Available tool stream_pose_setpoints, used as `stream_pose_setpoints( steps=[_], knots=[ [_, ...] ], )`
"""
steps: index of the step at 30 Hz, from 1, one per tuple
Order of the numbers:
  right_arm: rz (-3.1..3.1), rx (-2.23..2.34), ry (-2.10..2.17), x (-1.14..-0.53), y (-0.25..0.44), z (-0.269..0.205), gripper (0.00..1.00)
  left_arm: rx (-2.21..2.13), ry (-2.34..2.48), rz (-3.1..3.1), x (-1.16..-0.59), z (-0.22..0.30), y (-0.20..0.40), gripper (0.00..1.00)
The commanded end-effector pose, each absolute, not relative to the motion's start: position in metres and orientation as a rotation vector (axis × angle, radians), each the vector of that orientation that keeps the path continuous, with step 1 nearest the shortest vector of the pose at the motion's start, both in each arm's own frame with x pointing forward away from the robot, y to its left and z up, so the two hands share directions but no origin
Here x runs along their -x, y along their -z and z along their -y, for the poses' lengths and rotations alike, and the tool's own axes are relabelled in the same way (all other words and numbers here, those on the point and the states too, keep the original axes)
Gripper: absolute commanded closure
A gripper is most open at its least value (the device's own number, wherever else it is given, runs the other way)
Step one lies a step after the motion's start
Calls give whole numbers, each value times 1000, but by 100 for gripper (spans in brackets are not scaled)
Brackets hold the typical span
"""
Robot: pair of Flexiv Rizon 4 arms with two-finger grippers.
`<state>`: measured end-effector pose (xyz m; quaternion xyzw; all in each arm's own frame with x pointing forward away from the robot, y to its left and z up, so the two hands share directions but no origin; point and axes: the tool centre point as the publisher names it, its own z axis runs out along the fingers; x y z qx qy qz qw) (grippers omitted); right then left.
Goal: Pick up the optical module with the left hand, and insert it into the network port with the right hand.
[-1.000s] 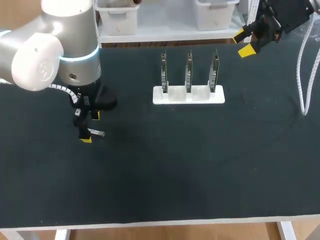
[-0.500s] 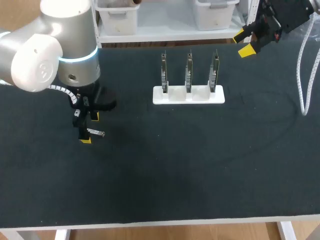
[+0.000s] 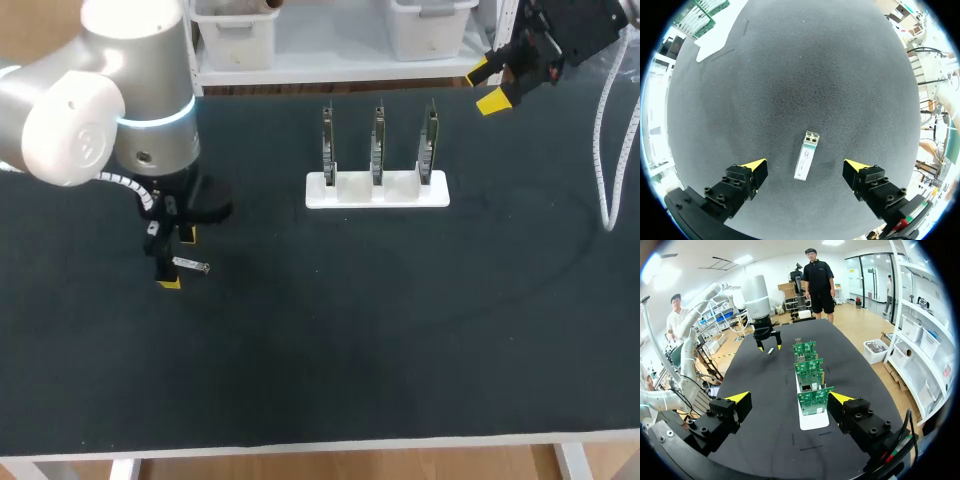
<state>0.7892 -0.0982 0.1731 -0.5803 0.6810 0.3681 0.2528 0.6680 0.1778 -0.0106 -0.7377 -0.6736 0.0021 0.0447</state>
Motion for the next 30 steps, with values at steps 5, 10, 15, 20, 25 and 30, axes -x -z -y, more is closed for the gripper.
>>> stream_pose_setpoints(
  steps=[5,10,15,20,25,30],
  knots=[
    [-1853,1573,-993,-786,-174,98,0,2251,-16,2061,-668,-181,13,0],
    [-1853,1573,-993,-786,-174,98,0,2251,-22,2060,-668,-181,14,0],
    [-1853,1573,-993,-786,-174,98,0,2242,-14,2070,-668,-180,15,100],
    [-1853,1573,-993,-786,-174,98,0,2237,-12,2068,-669,-180,16,100],
    [-1853,1573,-993,-786,-174,98,0,2230,-39,2080,-670,-181,16,100],
    [-1853,1573,-993,-786,-174,98,0,2221,-50,2087,-671,-183,16,100]
  ],
)
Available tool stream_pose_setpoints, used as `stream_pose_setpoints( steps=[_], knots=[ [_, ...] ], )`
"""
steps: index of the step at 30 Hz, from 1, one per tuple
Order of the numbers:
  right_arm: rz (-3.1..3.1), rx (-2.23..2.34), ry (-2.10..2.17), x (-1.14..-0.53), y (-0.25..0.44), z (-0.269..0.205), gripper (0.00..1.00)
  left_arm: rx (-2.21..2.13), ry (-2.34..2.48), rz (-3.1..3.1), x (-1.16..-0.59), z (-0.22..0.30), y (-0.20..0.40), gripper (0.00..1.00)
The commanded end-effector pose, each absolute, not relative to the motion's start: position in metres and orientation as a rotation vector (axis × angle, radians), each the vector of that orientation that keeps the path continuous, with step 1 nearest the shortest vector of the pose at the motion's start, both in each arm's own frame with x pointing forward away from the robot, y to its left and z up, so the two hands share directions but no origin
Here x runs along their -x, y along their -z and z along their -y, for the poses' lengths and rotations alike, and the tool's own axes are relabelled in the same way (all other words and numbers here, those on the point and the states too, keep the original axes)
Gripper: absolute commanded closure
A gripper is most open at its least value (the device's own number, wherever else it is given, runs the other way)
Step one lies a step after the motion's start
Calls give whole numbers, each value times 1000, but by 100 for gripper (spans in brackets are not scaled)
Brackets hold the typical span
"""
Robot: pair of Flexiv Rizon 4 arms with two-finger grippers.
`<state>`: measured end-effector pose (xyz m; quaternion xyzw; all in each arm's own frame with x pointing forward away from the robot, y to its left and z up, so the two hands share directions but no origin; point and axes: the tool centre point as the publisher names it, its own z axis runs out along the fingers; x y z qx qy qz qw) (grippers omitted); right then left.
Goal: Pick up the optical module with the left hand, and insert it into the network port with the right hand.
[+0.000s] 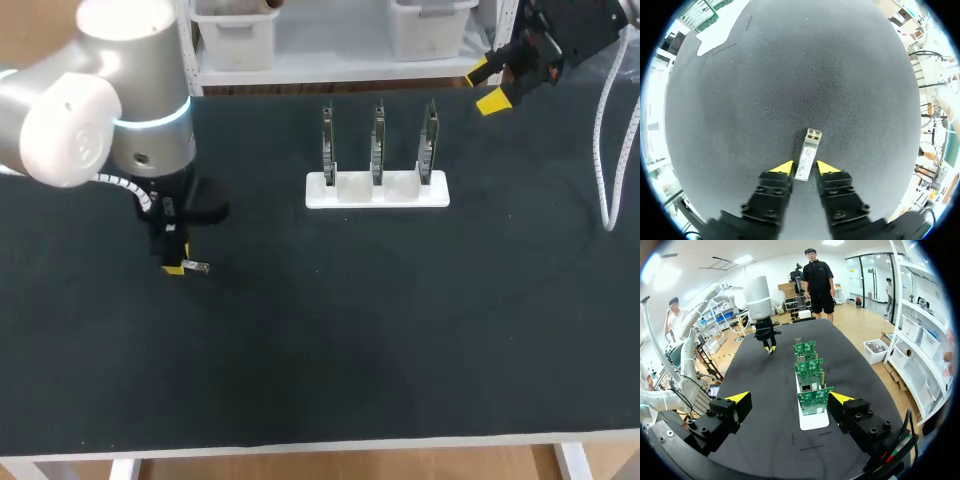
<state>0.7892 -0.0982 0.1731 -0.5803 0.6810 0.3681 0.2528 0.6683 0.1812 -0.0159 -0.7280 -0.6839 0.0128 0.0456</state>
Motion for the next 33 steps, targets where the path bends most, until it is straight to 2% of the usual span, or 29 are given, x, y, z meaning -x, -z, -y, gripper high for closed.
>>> stream_pose_setpoints(
  steps=[1,11,23,33],
  knots=[
    [-1853,1573,-993,-786,-174,98,0,2220,-52,2088,-672,-184,16,100],
    [-1853,1573,-993,-786,-174,98,0,2230,-238,2150,-677,-192,5,100],
    [-1853,1573,-993,-786,-174,98,0,2492,-891,2294,-711,-199,-87,100],
    [-1853,1573,-993,-786,-174,98,0,2695,-1433,2163,-738,-173,-152,100]
  ],
)
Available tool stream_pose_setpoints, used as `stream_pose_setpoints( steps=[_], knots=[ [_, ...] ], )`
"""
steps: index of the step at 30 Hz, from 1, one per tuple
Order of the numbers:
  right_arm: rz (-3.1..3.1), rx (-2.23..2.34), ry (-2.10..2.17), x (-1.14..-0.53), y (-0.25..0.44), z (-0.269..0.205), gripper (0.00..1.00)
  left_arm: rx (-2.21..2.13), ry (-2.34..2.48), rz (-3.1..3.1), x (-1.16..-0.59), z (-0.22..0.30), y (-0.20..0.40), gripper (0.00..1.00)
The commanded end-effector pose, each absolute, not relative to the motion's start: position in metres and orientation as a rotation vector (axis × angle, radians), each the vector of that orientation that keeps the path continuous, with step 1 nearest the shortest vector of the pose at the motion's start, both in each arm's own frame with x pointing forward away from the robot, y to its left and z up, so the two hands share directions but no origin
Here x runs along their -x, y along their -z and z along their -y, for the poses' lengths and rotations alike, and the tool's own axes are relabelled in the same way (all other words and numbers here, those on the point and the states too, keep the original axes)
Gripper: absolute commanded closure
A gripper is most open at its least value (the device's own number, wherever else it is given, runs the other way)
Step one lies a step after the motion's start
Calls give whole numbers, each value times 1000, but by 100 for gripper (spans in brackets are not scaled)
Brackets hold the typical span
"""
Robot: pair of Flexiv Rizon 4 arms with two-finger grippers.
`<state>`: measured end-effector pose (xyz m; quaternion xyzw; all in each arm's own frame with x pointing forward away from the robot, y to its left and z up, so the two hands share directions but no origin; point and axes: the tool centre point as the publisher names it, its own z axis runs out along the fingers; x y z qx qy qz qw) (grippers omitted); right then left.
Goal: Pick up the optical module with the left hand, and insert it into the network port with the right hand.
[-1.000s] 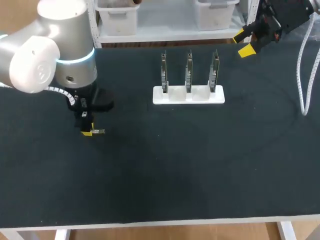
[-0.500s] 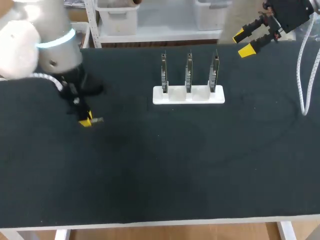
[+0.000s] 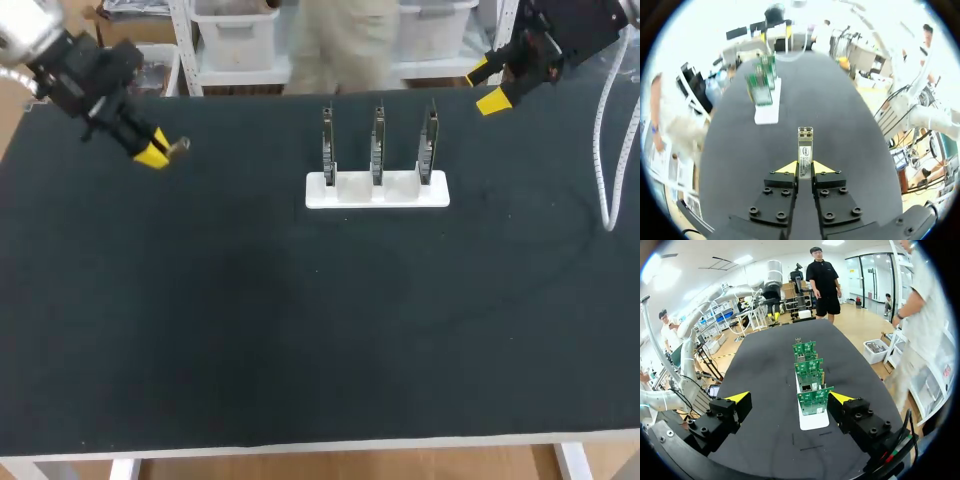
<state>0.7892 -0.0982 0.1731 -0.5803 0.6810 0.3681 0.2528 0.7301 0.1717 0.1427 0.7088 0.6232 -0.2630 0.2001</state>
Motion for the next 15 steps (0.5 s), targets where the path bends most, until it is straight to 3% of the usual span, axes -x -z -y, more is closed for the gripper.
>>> stream_pose_setpoints(
  steps=[1,15],
  knots=[
    [-1853,1573,-993,-786,-174,98,0,-1811,1003,-1437,-740,-170,-156,100],
    [-1853,1573,-993,-786,-174,98,0,-1795,1086,-1426,-751,-146,-166,100]
  ],
)
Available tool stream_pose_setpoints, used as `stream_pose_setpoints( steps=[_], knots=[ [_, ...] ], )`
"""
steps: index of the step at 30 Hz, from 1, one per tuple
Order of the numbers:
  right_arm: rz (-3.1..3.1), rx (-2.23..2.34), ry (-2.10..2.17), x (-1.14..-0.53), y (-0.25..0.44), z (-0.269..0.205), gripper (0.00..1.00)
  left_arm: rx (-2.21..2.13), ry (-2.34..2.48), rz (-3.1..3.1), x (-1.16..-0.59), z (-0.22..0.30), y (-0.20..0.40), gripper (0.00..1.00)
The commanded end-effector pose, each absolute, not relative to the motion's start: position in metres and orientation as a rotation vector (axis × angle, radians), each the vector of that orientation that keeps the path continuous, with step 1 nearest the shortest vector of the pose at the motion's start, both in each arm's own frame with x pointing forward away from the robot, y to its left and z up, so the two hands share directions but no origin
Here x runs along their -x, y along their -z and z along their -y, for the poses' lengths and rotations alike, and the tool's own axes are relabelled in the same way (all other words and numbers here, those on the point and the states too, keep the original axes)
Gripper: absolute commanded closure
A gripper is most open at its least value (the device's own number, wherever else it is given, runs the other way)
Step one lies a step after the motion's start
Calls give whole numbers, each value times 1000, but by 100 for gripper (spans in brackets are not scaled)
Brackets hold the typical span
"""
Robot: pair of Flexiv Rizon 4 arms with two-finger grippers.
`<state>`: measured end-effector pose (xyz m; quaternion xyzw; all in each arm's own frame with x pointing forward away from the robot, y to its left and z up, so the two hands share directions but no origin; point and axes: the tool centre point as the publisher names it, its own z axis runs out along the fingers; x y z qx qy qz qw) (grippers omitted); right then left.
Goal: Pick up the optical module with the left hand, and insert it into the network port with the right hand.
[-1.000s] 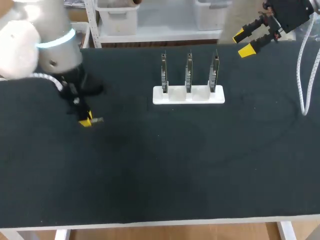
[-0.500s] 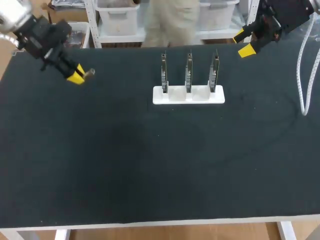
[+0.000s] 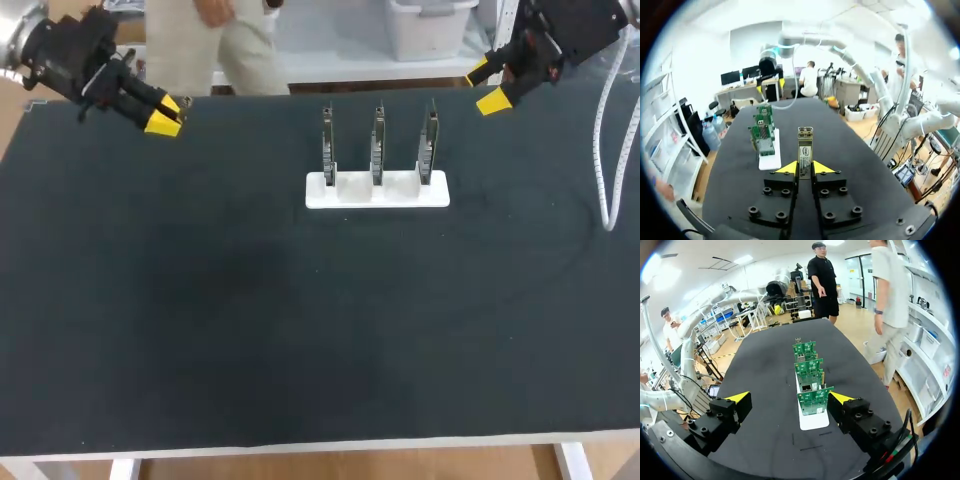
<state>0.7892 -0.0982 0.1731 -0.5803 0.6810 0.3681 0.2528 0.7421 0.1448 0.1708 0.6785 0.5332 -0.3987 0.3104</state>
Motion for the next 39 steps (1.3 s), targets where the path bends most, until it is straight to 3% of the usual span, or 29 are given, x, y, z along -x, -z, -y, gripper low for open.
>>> stream_pose_setpoints(
  steps=[1,23,39],
  knots=[
    [-1853,1573,-993,-786,-174,98,0,-1813,1071,-1481,-750,-145,-166,100],
    [-1853,1573,-993,-786,-174,98,0,-1825,1040,-1480,-751,-143,-168,100],
    [-1853,1573,-993,-786,-174,98,0,-1566,1140,-1110,-783,-53,-235,100]
  ],
)
